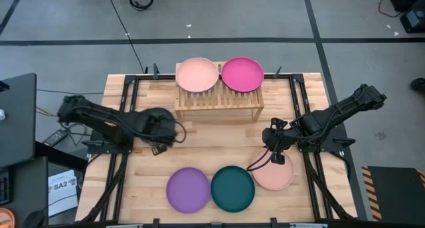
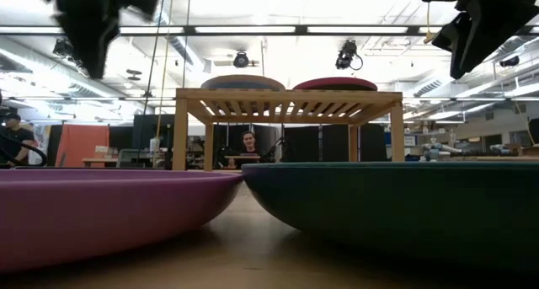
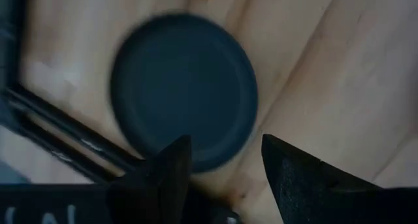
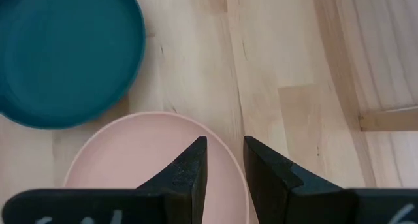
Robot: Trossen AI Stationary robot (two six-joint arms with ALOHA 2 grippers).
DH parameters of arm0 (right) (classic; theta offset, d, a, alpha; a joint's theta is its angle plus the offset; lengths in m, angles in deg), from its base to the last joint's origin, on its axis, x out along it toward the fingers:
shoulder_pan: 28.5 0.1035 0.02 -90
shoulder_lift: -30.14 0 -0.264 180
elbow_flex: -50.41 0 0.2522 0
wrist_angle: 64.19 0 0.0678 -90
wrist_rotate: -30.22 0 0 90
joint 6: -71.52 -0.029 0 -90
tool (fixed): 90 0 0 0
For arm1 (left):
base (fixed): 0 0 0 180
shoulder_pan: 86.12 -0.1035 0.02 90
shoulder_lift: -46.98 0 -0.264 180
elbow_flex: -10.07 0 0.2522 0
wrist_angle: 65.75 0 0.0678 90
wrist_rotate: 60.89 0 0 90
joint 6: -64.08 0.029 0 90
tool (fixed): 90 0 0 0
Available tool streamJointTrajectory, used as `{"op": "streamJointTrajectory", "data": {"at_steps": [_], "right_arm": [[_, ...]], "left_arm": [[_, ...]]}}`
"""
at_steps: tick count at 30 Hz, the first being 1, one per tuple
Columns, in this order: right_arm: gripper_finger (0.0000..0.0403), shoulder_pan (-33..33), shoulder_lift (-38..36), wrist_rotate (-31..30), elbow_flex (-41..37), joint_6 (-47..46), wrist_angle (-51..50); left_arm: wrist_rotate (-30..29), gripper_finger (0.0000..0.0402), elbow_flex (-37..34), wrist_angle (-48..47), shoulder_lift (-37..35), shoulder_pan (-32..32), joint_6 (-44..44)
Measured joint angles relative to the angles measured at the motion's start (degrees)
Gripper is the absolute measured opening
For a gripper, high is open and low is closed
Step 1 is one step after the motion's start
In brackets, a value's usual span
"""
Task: Place and stack plates onto a shelf
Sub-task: Stack the black plate on the pink plate on the shelf
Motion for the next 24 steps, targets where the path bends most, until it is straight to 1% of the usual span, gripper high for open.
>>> {"op": "streamJointTrajectory", "data": {"at_steps": [2, 5, 12, 17, 24], "right_arm": [[0.0105, 0.00, 0.00, -0.01, 0.00, 0.04, 0.48], [0.0105, 0.00, 0.00, 0.01, 0.00, 0.04, 0.75], [0.0105, 0.00, 0.00, 0.01, 0.00, 0.04, 0.79], [0.0105, 0.00, 0.00, 0.01, 0.00, 0.04, 0.99], [0.0105, 0.00, 0.00, 0.01, 0.00, 0.02, 1.84]], "left_arm": [[1.52, 0.0194, -5.09, 3.89, -2.50, 0.47, -1.54], [1.95, 0.0194, -11.37, 10.02, -4.46, 1.15, -1.43], [1.91, 0.0194, -22.35, 22.75, -4.57, 1.12, -0.79], [1.00, 0.0194, -26.86, 28.01, -4.57, 1.10, -0.80], [-0.55, 0.0194, -30.05, 32.68, -4.57, 1.10, -0.72]]}}
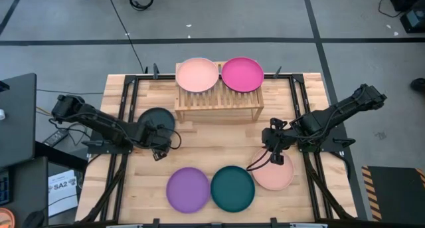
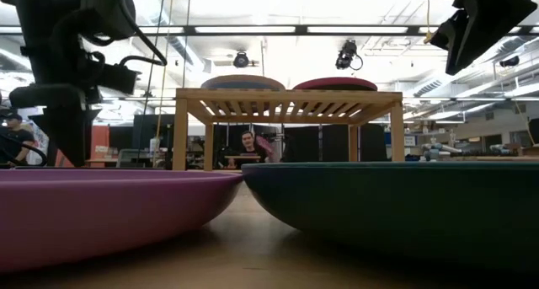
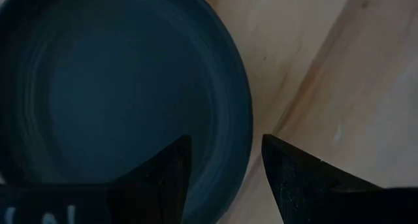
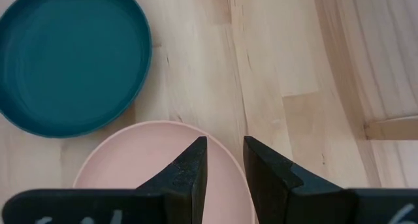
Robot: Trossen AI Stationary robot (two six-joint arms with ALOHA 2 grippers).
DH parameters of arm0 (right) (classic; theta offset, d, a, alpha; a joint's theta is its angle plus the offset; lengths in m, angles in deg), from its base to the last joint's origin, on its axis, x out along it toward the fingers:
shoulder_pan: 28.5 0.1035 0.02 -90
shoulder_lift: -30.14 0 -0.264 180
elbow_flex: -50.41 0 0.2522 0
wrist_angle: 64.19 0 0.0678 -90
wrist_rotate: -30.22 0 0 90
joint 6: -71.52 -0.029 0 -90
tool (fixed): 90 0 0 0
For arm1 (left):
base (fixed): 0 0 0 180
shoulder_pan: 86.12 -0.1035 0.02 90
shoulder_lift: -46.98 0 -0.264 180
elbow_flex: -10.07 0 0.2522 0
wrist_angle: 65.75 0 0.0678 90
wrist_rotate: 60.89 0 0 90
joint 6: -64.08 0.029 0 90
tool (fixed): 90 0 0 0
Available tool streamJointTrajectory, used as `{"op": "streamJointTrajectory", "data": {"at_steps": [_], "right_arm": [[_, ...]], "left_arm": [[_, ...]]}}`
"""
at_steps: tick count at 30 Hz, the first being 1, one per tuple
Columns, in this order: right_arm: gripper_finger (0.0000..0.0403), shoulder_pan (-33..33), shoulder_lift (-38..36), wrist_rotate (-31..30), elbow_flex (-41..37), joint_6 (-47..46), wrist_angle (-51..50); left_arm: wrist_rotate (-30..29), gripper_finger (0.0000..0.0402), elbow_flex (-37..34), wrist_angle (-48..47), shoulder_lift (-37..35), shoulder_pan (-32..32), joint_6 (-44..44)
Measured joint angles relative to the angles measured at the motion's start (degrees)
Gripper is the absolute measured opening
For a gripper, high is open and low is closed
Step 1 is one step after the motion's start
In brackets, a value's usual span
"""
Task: Place and stack plates onto a shelf
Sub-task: Stack the black plate on the pink plate on the shelf
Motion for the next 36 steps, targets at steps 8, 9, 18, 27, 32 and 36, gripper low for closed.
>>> {"op": "streamJointTrajectory", "data": {"at_steps": [8, 9, 18, 27, 32, 36], "right_arm": [[0.0105, 0.00, 0.00, 0.00, 0.00, 0.00, 0.79], [0.0105, 0.00, 0.00, 0.00, 0.00, 0.01, 0.79], [0.0105, 0.00, 0.00, 0.00, 0.00, 0.02, 0.95], [0.0105, 0.00, 0.00, -0.08, 0.00, 0.00, 0.98], [0.0105, -0.02, 0.00, -2.28, 0.00, 0.31, 1.23], [0.0105, -0.01, 0.00, -2.71, 0.00, 0.36, 1.23]], "left_arm": [[-0.16, 0.0194, -3.95, 6.01, 0.02, -0.04, 0.06], [-0.23, 0.0194, -4.29, 6.08, 0.02, -0.04, 0.00], [-1.46, 0.0192, -7.39, 9.15, 0.04, -0.04, -0.94], [-1.42, 0.0137, -7.62, 9.88, 0.04, -0.07, -1.01], [-1.42, 0.0104, -7.62, 10.48, 0.04, -0.07, -1.01], [-0.82, 0.0075, -7.62, 10.90, 0.04, -0.07, -0.61]]}}
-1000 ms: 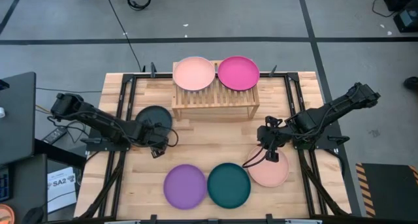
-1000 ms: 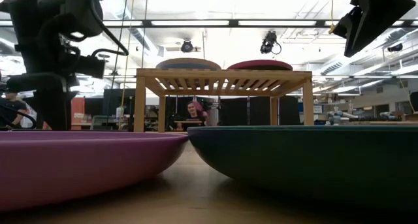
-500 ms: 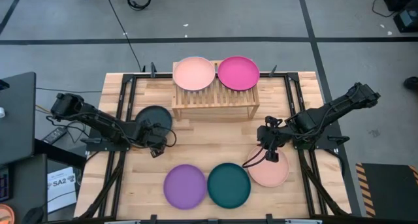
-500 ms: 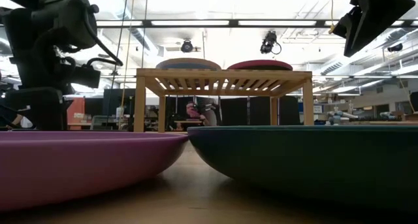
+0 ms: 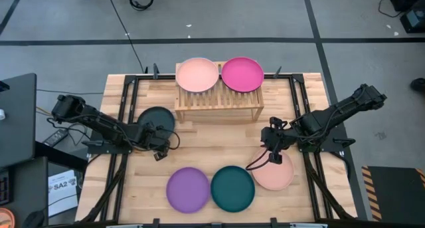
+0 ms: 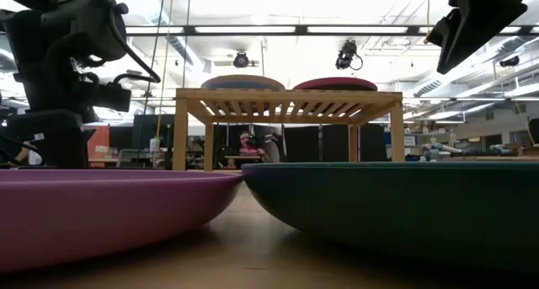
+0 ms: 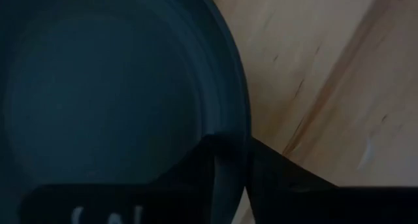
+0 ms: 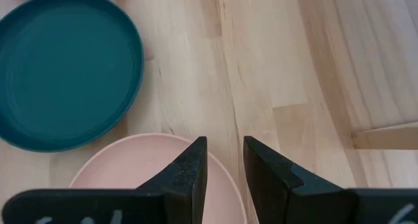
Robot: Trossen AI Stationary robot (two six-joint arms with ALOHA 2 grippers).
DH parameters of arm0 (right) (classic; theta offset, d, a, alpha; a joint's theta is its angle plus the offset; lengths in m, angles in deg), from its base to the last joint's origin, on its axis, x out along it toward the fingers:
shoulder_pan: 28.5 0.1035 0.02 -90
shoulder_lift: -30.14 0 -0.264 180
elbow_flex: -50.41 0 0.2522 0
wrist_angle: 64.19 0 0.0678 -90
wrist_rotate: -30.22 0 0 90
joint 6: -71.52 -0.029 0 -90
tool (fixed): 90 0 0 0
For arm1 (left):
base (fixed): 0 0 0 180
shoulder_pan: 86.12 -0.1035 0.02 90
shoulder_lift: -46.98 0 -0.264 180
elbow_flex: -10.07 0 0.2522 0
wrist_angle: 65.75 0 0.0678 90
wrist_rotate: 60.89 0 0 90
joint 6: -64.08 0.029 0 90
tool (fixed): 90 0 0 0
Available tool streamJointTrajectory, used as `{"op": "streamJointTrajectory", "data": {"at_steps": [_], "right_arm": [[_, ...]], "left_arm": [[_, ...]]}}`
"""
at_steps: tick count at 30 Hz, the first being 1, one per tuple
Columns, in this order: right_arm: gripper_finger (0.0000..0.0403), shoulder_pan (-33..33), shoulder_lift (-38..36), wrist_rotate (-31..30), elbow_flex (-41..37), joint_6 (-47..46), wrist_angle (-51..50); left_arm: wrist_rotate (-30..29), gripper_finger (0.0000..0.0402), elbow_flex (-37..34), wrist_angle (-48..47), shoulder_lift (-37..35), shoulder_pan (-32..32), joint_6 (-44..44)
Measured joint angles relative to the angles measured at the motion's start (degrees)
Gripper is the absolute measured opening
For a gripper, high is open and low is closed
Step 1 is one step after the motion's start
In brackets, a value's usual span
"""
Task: Place and stack plates onto a shelf
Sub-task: Stack the black plate on the pink plate on the shelf
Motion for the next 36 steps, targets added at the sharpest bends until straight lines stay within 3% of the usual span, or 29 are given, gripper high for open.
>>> {"op": "streamJointTrajectory", "data": {"at_steps": [7, 21, 36], "right_arm": [[0.0105, 0.01, 0.00, 0.06, 0.00, 0.05, 0.00], [0.0105, -0.01, 0.00, -0.13, 0.00, 0.07, 0.16], [0.0105, 0.00, 0.00, -0.12, -0.01, 0.07, 0.18]], "left_arm": [[0.13, 0.0033, 0.13, 0.06, -0.02, 0.02, 0.99], [1.35, 0.0034, 3.26, 0.01, -0.02, 0.00, 0.41], [4.81, 0.0027, 19.46, -6.11, -0.02, 0.14, 2.10]]}}
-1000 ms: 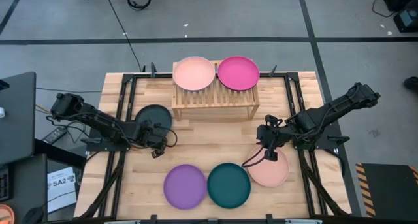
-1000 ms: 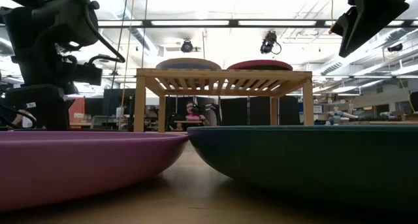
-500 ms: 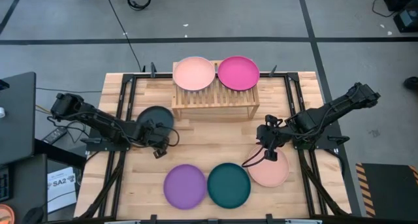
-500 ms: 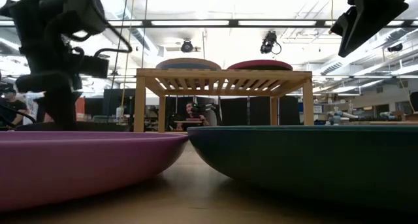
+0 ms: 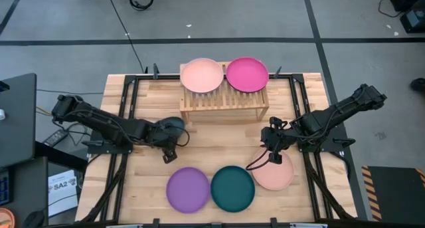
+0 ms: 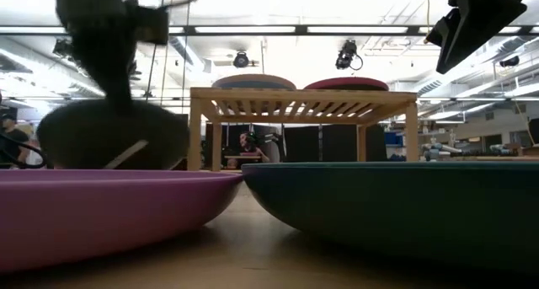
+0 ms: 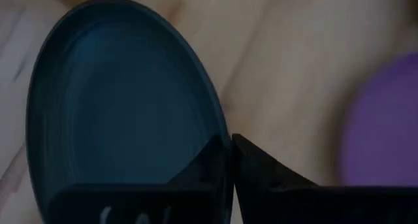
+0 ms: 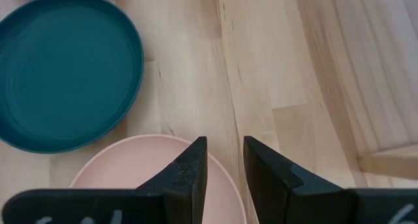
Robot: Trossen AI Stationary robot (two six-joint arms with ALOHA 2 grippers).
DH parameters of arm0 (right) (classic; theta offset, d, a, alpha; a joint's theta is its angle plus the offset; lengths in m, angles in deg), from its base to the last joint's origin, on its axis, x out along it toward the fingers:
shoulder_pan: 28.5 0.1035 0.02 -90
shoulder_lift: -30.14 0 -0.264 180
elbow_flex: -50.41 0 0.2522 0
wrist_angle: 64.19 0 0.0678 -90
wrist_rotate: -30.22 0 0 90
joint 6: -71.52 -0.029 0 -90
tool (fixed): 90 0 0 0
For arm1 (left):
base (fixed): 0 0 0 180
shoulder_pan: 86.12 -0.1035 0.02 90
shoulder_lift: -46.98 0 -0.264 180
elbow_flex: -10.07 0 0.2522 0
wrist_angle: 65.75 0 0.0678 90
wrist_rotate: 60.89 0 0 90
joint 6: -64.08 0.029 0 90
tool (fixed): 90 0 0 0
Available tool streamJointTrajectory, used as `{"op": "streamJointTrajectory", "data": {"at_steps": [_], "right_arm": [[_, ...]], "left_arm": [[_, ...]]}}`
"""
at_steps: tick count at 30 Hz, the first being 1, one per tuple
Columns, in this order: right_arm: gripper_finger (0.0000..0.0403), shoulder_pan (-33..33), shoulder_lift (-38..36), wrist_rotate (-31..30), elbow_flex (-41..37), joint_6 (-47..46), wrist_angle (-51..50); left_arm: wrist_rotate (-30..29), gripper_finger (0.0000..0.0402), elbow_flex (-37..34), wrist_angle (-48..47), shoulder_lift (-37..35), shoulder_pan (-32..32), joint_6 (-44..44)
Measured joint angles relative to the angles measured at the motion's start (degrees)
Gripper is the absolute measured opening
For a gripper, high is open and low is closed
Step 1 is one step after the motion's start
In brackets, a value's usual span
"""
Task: Place and stack plates onto a shelf
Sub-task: Stack the black plate on the pink plate on the shelf
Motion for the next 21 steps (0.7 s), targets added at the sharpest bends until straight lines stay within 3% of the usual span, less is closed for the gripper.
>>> {"op": "streamJointTrajectory", "data": {"at_steps": [10, 21], "right_arm": [[0.0105, 0.00, 0.00, -0.01, -0.02, 0.00, 0.21], [0.0105, -0.01, 0.00, -0.01, -0.02, 0.00, 0.49]], "left_arm": [[2.82, 0.0020, 10.70, -1.49, 0.00, 0.68, 1.63], [9.24, 0.0020, 16.98, -0.67, 0.00, 2.75, 1.46]]}}
